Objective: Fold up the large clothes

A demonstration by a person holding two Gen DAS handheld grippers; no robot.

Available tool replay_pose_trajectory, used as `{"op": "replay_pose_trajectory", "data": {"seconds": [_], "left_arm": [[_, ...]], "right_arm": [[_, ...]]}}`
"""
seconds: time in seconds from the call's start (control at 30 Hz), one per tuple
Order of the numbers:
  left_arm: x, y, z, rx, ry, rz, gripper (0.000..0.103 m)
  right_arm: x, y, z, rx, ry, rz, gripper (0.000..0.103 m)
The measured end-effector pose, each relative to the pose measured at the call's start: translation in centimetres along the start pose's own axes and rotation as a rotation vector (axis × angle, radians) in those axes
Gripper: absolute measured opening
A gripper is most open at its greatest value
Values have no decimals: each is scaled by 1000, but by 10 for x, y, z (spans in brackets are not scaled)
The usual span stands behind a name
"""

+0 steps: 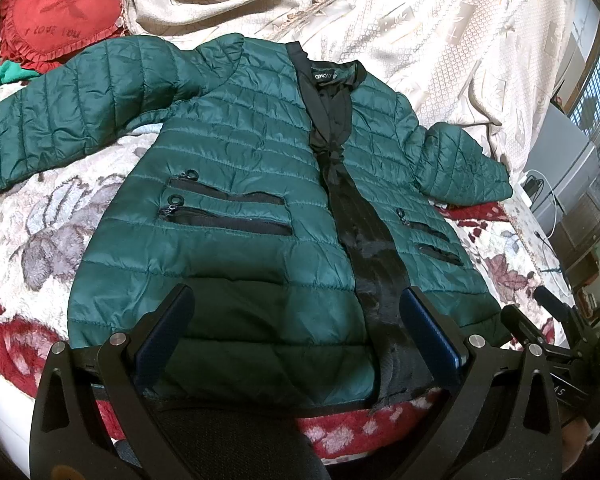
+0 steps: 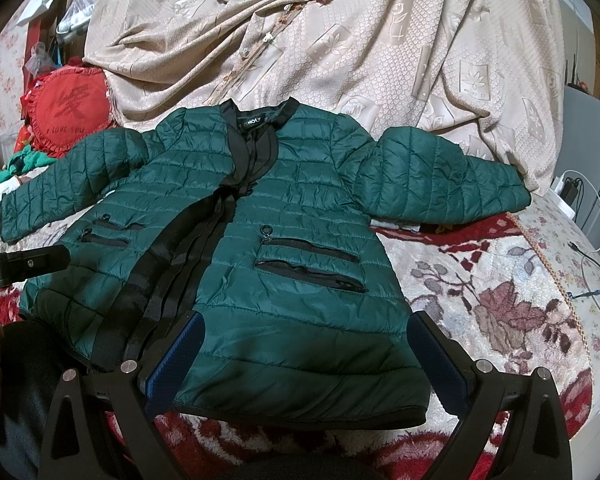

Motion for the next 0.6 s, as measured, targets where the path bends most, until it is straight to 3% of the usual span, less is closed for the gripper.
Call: {"op": "replay_pose_trajectory", "data": {"seconds": [0.6], "left_arm": [[-1, 0, -1, -2, 1, -1, 103]], "right_arm": [[1, -2, 0, -8, -1, -9, 100]]}}
Point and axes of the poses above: each gripper's, at about its wrist camera, not at the fingertips, and x roughly the way its jaws point, y to its left, z to its top, the point moved 7 cm from there along x, roughly the way its jaws point, and after that the axes turned 13 degrees about -x, right-handed, at the moved point
